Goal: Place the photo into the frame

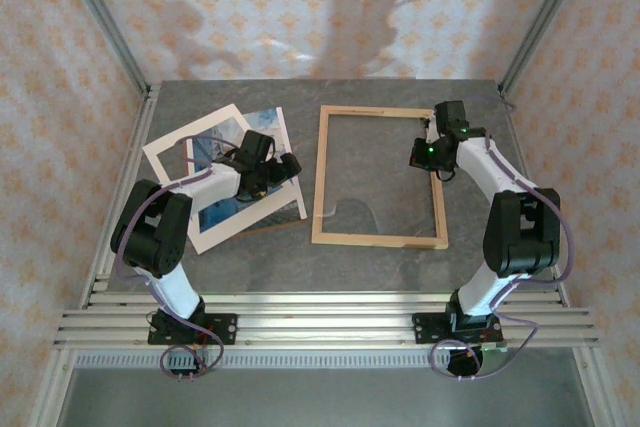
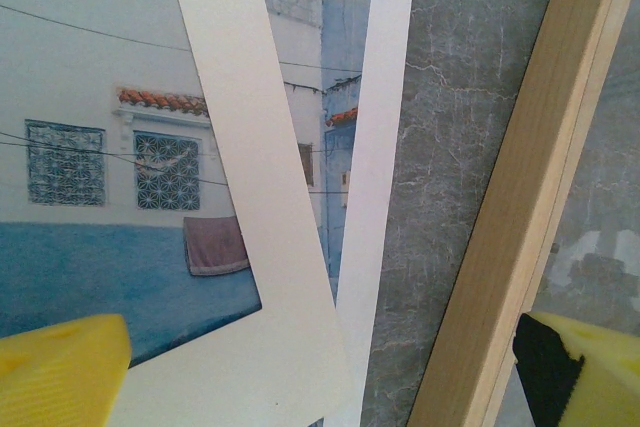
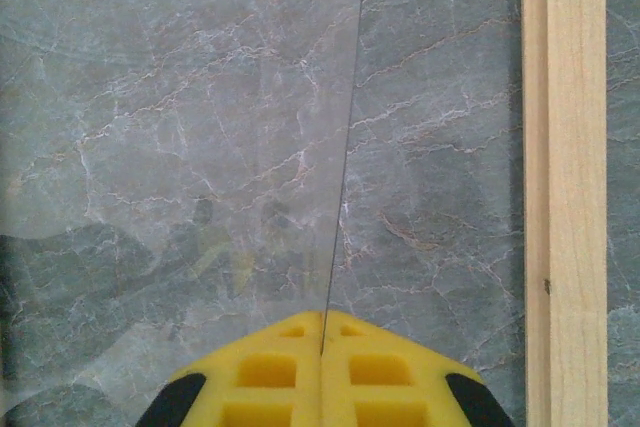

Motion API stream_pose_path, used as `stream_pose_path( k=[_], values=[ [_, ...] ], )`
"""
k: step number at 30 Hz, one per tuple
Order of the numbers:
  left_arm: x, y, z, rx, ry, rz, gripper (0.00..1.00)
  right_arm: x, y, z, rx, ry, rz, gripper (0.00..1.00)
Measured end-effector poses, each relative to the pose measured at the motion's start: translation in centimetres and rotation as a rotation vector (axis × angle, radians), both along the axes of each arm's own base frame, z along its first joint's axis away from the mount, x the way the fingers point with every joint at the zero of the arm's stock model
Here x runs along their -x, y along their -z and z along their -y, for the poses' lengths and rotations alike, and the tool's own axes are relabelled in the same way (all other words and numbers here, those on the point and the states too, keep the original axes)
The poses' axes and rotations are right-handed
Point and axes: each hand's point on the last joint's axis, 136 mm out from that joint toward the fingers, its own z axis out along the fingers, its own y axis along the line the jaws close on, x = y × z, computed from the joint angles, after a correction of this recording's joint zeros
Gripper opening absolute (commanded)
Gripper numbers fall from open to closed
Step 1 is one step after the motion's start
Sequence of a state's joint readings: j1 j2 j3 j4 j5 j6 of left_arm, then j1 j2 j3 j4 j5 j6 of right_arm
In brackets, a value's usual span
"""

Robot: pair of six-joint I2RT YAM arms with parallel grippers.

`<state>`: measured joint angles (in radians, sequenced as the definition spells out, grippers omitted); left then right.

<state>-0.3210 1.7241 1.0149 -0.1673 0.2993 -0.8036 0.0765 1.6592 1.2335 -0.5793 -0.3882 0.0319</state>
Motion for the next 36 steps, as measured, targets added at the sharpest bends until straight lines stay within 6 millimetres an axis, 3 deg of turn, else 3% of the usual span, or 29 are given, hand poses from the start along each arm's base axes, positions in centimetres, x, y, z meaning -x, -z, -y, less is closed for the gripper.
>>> stream_pose_path(
  k=[36],
  values=[
    [-0.30, -0.08, 0.45, 0.001, 0.008, 0.003, 0.99, 0.42, 0.06, 0.61, 0.032, 0.015, -0.014, 0.00]
  ],
)
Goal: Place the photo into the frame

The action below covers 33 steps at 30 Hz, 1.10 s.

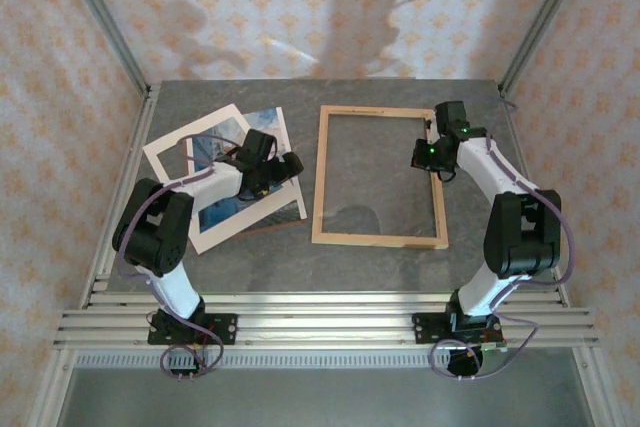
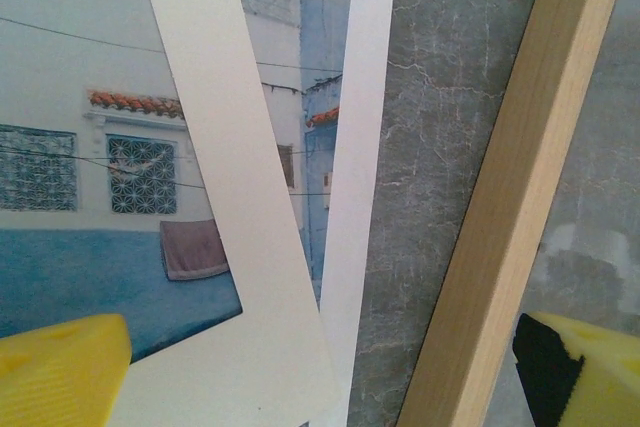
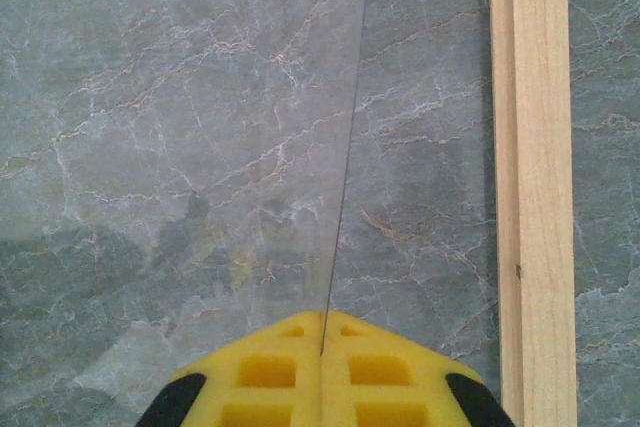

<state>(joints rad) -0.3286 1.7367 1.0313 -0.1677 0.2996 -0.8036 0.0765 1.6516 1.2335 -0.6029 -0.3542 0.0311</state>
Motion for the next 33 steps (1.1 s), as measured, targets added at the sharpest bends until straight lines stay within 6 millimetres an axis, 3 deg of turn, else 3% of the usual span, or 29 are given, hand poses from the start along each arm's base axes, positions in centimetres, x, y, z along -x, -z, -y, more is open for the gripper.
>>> stream_pose_path(
  k=[33],
  values=[
    [0.01, 0.11, 0.00, -0.001, 0.000, -0.003, 0.99, 0.09, 0.17, 0.69, 0.040, 0.008, -0.005, 0.00]
  ],
)
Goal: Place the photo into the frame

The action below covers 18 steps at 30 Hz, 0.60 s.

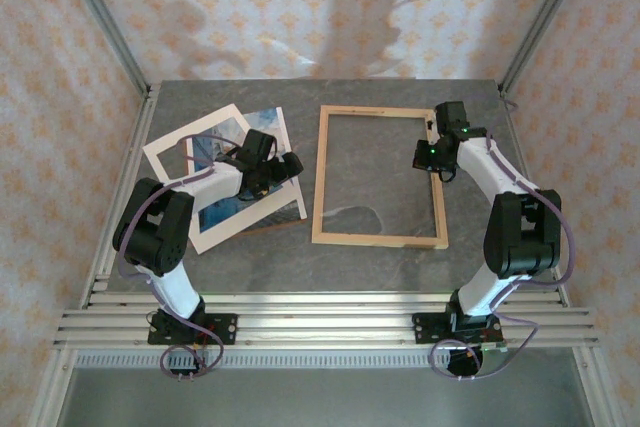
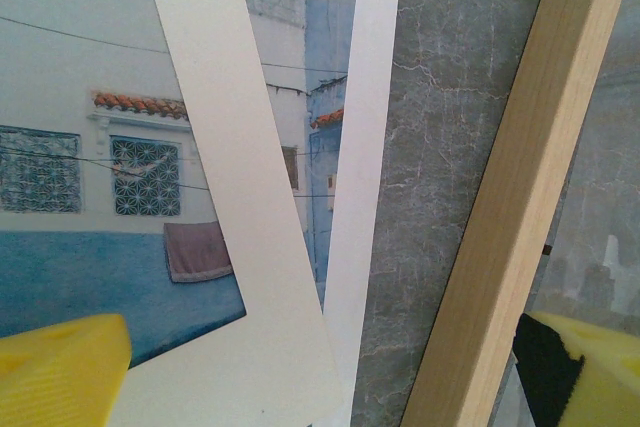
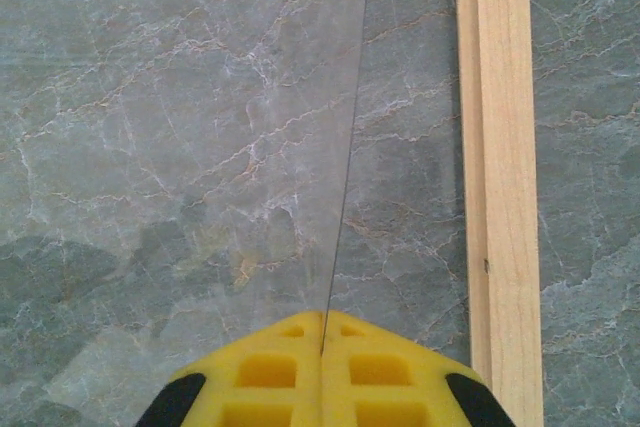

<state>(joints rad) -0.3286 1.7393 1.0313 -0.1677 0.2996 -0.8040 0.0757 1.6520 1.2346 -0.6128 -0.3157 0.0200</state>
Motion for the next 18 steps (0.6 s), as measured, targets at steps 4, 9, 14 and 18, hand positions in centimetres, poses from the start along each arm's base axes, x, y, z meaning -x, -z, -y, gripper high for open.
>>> stream_pose_path(
  k=[4, 9, 14, 18],
  values=[
    [0.0, 0.0, 0.0, 0.000, 0.000, 0.000, 0.99, -0.1, -0.1, -0.4, -0.022, -0.010, 0.003, 0.00],
    [0.1, 0.0, 0.2, 0.000, 0.004, -0.001, 0.99, -0.2, -0.2, -0.9, -0.052, -0.019, 0.009, 0.00],
    [0.1, 0.1, 0.2, -0.001, 0.005, -0.002, 0.99, -0.3, -0.3, -1.3, -0.079, -0.017, 0.011, 0.00],
    [0.1, 0.2, 0.2, -0.002, 0.005, -0.005, 0.99, -0.3, -0.3, -1.4, -0.085, -0.012, 0.009, 0.01]
  ],
)
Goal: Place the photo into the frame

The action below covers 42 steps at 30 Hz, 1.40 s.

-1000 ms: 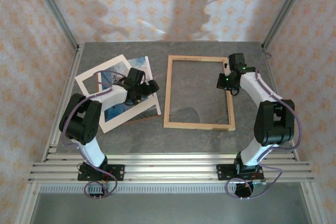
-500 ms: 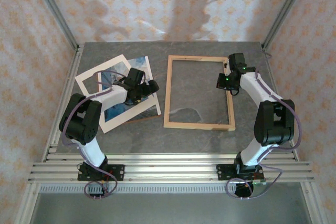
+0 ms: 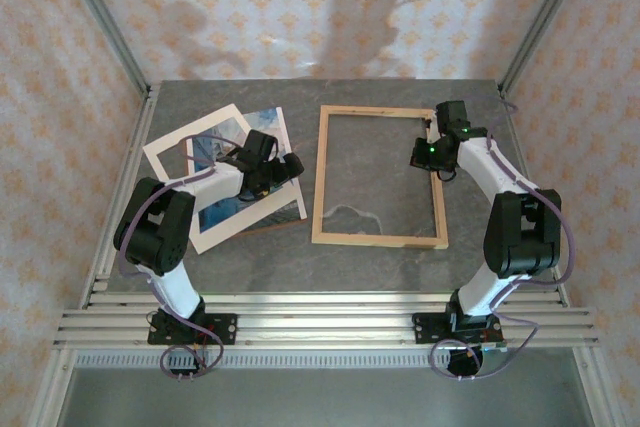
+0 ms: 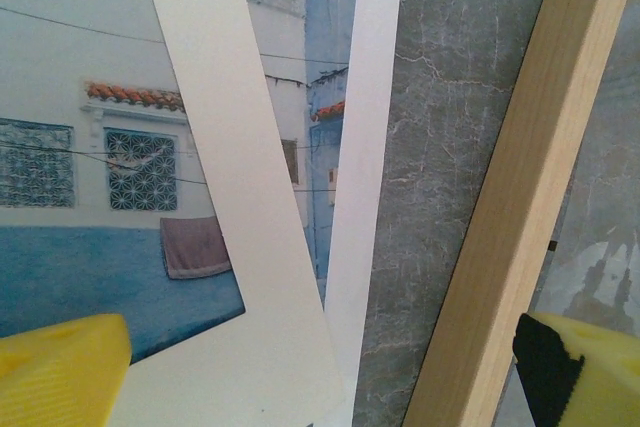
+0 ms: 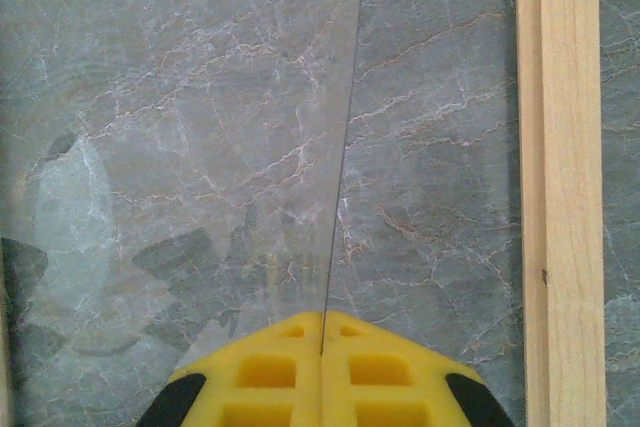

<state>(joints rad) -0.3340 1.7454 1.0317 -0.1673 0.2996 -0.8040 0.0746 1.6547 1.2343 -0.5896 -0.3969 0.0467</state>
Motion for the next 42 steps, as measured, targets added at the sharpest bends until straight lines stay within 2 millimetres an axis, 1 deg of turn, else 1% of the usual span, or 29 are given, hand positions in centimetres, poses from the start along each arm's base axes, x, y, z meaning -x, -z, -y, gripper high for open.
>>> stream_pose_path(
  k=[5, 15, 27, 35, 42],
  values=[
    [0.0, 0.0, 0.0, 0.000, 0.000, -0.001, 0.99, 0.0, 0.0, 0.0, 0.000, 0.001, -0.001, 0.04],
    [0.0, 0.0, 0.0, 0.000, 0.000, 0.000, 0.99, -0.1, 0.1, -0.4, -0.031, -0.002, -0.004, 0.04],
    [0.0, 0.0, 0.0, 0.000, 0.000, -0.001, 0.99, -0.2, -0.1, 0.7, 0.043, -0.005, -0.005, 0.04],
    [0.0, 0.0, 0.0, 0.000, 0.000, -0.001, 0.99, -0.3, -0.5, 0.8, 0.058, -0.017, 0.001, 0.03],
    [0.0, 0.0, 0.0, 0.000, 0.000, -0.001, 0.99, -0.6, -0.4, 0.9, 0.062, -0.020, -0.004, 0.03]
  ],
)
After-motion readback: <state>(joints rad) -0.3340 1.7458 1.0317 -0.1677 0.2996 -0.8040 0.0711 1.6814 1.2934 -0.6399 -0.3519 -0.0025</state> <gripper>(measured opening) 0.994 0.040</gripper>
